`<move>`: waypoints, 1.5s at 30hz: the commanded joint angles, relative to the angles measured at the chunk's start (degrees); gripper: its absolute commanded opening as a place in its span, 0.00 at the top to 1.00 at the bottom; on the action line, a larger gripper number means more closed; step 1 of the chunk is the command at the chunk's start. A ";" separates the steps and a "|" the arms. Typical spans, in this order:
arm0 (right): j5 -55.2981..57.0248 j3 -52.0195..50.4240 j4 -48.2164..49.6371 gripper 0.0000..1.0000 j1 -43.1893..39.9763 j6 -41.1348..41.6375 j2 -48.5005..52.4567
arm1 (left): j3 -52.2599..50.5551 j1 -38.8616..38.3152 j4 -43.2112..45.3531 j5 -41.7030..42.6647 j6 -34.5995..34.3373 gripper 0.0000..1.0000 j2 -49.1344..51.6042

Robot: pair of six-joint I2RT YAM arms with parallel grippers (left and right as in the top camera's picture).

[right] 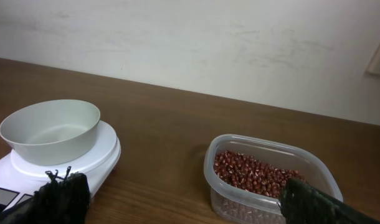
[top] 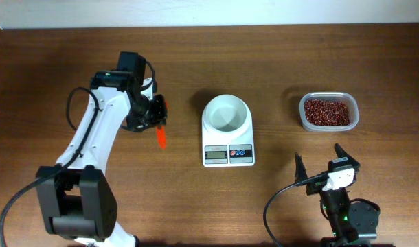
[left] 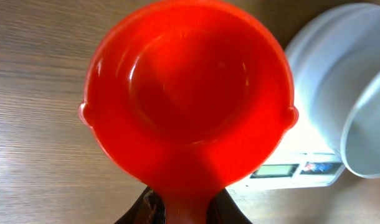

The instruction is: Scoop item into bowl and weigh 50g on scale

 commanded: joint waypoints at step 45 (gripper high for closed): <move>0.11 -0.31 -0.31 0.01 0.28 0.66 -0.22 | 0.72 -1.09 -0.31 8.76 -0.76 1.00 -1.05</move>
